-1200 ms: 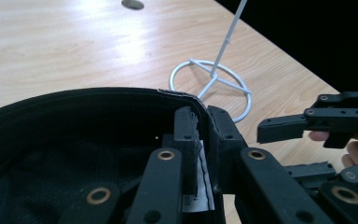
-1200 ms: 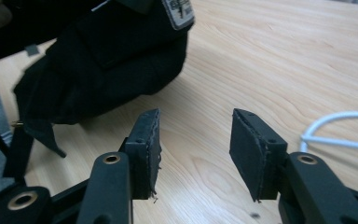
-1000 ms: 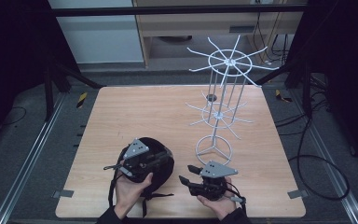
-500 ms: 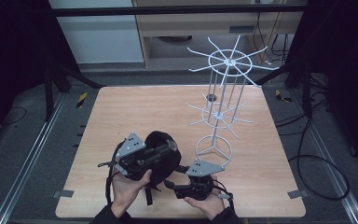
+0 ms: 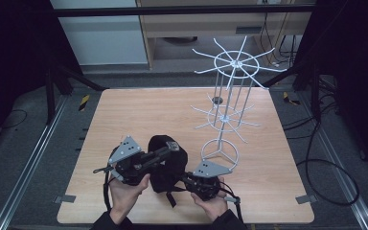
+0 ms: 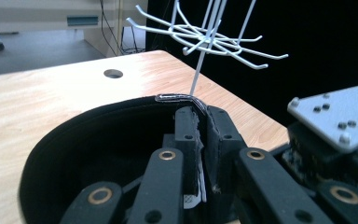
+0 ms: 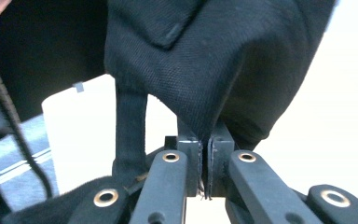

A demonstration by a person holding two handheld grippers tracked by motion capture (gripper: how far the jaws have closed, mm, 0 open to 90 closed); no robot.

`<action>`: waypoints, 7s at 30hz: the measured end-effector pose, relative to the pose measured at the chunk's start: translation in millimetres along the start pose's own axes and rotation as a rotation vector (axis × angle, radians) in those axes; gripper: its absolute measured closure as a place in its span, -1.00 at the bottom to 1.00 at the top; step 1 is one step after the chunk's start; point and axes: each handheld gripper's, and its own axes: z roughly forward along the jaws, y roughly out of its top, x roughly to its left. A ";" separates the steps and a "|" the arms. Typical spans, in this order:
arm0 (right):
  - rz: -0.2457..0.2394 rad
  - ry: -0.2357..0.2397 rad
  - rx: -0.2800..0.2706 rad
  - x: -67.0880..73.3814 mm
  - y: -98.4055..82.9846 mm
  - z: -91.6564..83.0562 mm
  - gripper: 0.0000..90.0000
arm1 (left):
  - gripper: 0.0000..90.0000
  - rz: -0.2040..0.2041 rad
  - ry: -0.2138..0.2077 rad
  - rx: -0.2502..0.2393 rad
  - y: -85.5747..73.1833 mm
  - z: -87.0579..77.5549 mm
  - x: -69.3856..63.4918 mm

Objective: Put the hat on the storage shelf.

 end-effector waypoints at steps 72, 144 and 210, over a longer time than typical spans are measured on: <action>-0.105 0.000 0.182 8.4 -16.3 33.7 0.05 | 0.52 -0.137 0.397 0.377 -120.9 -53.0 122.5; 0.130 -0.407 0.144 -91.5 -61.2 -111.7 -0.01 | 0.90 0.098 0.329 0.068 -8.6 -36.2 110.2; 0.140 -0.434 0.132 -97.8 -63.4 -114.3 -0.03 | 0.90 0.177 -0.073 -0.345 117.4 -33.4 -4.1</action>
